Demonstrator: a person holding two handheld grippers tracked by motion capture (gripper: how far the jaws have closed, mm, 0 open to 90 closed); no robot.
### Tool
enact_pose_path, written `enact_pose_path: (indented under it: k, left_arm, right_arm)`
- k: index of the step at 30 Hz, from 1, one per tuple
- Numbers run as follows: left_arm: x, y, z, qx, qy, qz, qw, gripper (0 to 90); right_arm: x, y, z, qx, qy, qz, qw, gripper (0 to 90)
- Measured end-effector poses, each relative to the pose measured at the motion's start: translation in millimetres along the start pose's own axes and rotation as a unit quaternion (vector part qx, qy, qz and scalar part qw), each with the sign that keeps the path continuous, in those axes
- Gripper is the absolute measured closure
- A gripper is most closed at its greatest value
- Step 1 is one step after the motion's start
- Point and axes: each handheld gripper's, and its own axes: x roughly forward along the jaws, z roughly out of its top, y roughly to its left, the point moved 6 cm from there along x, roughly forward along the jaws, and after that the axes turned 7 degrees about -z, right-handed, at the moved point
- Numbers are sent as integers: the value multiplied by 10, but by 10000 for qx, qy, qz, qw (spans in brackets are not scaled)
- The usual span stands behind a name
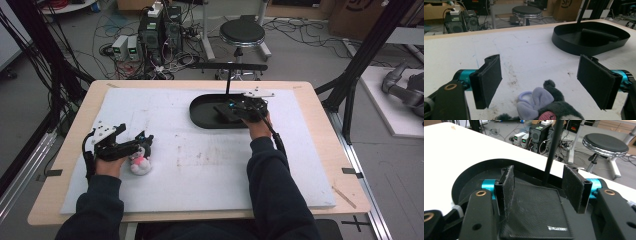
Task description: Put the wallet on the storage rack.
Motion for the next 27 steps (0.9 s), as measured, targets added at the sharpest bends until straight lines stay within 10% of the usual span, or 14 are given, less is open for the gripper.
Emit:
enact_pose_path:
  k: [7, 15, 27]
  left_arm:
    - [4, -6, 1, -9, -8, 8, 10000, 197]
    - [2, 1, -3, -13, 15, 7, 10000, 197]
    - [11, -1, -4, -35, -3, -21, 10000, 197]
  right_arm:
    - [-118, -114, -199, -392, 584, -36, 9975, 479]
    - [121, 127, -422, -577, 1092, 419, 9915, 479]
    - [40, -21, -332, -224, 786, 164, 9965, 434]
